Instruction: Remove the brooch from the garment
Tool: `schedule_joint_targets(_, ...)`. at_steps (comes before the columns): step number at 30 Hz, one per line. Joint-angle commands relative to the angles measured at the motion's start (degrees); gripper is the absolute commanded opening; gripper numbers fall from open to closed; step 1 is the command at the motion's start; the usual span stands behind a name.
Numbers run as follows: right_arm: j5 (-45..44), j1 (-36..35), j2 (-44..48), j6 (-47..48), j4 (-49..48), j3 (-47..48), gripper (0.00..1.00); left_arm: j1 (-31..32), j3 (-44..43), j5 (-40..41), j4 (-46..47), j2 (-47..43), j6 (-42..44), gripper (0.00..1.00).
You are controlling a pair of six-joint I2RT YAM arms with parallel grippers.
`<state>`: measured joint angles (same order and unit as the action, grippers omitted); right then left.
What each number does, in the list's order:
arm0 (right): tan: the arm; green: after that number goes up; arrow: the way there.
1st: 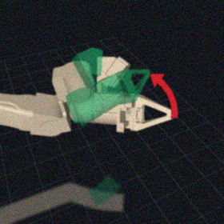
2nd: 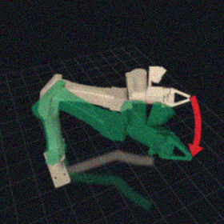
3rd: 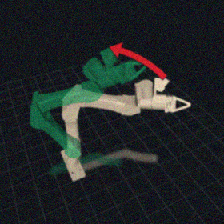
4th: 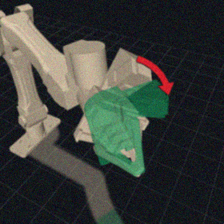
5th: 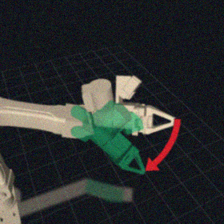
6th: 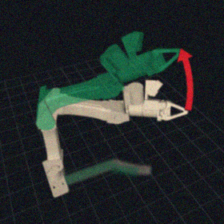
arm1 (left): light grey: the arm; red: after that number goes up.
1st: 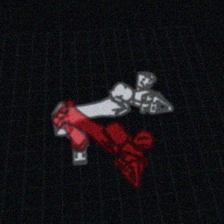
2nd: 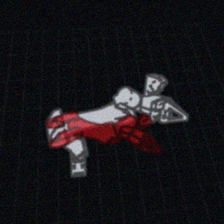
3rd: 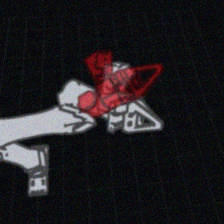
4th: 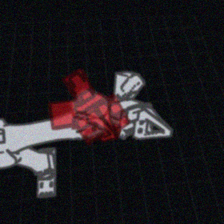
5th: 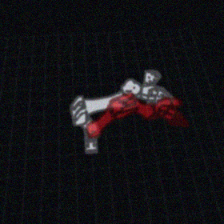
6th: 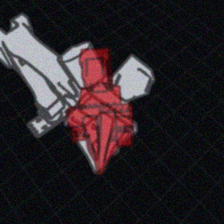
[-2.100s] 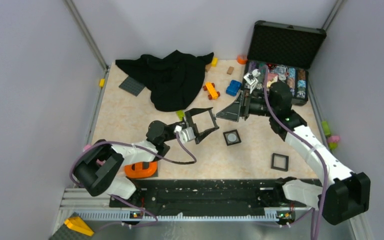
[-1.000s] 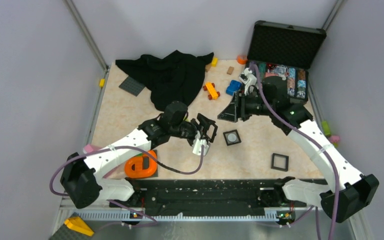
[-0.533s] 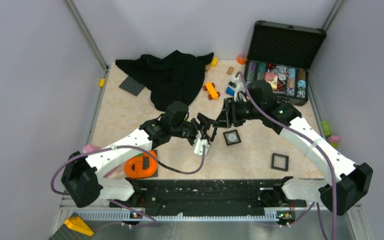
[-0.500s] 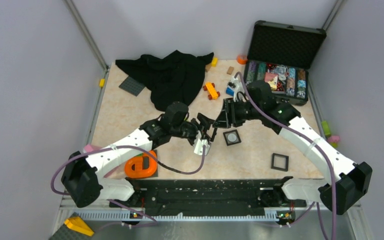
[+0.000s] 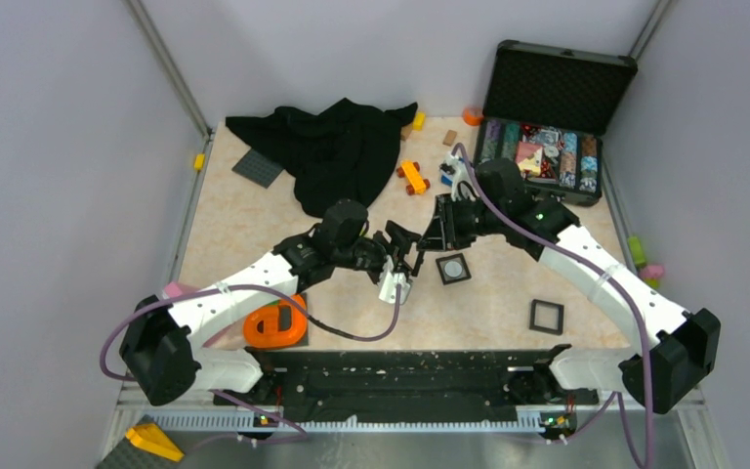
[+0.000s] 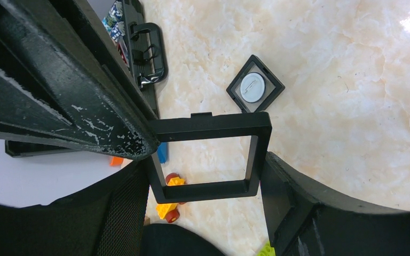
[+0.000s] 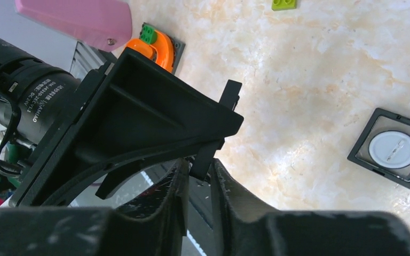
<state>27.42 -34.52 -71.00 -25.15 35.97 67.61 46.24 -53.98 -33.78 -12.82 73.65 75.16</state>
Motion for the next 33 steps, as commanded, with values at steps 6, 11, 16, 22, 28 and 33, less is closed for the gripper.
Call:
schedule_joint_targets(6, -2.2, -0.7, 0.2, 0.0, -1.1, 2.5, 0.05, 0.3, 2.7, -0.5, 7.6, -1.4, -1.4, 0.69)
schedule_joint_targets(11, -4.2, -0.4, 2.1, -0.8, -3.4, 0.4, 0.00, 0.2, 3.4, 0.6, 9.1, -2.0, -4.4, 0.98)
schedule_joint_targets(16, -4.5, 1.4, 4.2, -2.1, -5.9, -3.6, 0.00, 0.2, 4.9, 3.0, 12.0, -3.6, -10.0, 0.98)
schedule_joint_targets(22, -4.5, 6.6, 9.2, -5.5, -12.7, -12.6, 0.00, 0.2, 13.3, 6.9, 26.1, -8.5, -22.1, 0.98)
schedule_joint_targets(28, -2.3, 11.2, 17.9, -14.0, -30.9, -27.7, 0.00, 0.2, 16.0, 17.4, 40.6, -9.9, -54.8, 0.98)
schedule_joint_targets(33, -4.6, 11.3, 25.8, -19.8, -46.6, -37.6, 0.00, 0.1, 15.2, 30.9, 45.9, -7.2, -80.4, 0.99)
